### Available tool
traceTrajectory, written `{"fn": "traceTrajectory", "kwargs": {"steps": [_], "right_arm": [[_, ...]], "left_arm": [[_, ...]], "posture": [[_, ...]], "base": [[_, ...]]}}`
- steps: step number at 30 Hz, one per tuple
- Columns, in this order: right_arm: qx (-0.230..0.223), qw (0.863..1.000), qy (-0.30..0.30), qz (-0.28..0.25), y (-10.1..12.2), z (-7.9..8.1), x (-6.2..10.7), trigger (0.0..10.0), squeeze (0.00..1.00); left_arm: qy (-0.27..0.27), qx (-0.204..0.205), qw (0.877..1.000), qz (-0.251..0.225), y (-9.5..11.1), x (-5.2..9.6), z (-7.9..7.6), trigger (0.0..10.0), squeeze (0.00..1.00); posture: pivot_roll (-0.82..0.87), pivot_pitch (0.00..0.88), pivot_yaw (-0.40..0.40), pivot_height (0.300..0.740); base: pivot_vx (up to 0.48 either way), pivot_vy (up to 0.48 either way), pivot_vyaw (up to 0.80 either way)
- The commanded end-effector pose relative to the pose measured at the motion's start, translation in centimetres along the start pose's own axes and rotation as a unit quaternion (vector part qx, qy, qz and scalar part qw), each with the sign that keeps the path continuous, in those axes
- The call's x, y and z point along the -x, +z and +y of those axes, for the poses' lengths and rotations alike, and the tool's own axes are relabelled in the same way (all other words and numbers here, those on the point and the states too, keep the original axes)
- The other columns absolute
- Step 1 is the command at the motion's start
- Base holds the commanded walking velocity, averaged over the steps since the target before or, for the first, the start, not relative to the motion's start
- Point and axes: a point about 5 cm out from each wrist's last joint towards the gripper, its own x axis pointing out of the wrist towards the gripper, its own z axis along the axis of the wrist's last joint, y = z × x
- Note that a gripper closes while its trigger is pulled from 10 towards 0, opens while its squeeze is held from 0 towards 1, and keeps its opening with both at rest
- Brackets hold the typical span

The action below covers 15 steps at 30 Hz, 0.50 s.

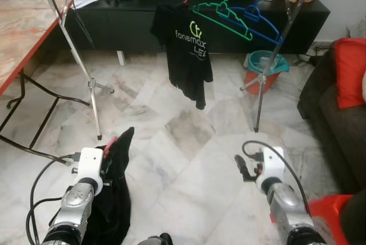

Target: Hang hanger

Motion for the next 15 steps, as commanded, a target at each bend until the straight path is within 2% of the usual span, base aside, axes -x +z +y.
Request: {"fn": "traceTrajectory", "kwargs": {"steps": [1, 5, 6, 10, 12, 15], "right_arm": [[-0.023, 1.000, -0.013, 0.013, -1.2, 0.1, 0.4, 10.0, 0.00], [-0.013, 1.000, -0.018, 0.013, -1.6, 0.3, 0.5, 10.0, 0.00], [-0.027, 0.999, -0.020, 0.017, -1.9, 0.5, 0.5, 10.0, 0.00], [-0.036, 0.999, -0.021, 0.031, -2.4, 1.0, 0.5, 10.0, 0.00], [-0.028, 0.997, -0.019, 0.065, -3.7, 1.5, 0.7, 10.0, 0.00], [-0.021, 0.994, -0.035, 0.104, -5.2, 1.3, 1.3, 10.0, 0.00]], "left_arm": [[0.010, 0.009, 1.000, -0.008, -0.4, 0.3, 0.1, 10.0, 0.00], [0.025, 0.024, 0.999, 0.004, -1.0, 0.5, 0.2, 10.0, 0.00], [0.026, 0.026, 0.999, 0.007, -1.2, 0.5, 0.2, 10.0, 0.00], [0.031, 0.030, 0.999, 0.011, -1.4, 0.6, 0.2, 10.0, 0.00], [0.046, 0.044, 0.998, 0.005, -1.5, 0.7, 0.4, 10.0, 0.00], [0.062, 0.063, 0.996, -0.011, -1.0, 0.6, 0.7, 10.0, 0.00]], "posture": [[0.06, 0.084, 0.007, 0.736], [0.05, 0.079, 0.004, 0.736], [0.05, 0.087, 0.003, 0.736], [0.04, 0.090, 0.002, 0.736], [0.04, 0.088, 0.001, 0.736], [0.04, 0.063, 0.002, 0.736]], "base": [[0.000, 0.000, 0.00], [0.000, 0.000, 0.00], [0.000, 0.000, 0.00], [0.000, 0.000, 0.00], [0.244, 0.000, 0.00], [0.315, 0.000, 0.00]]}}
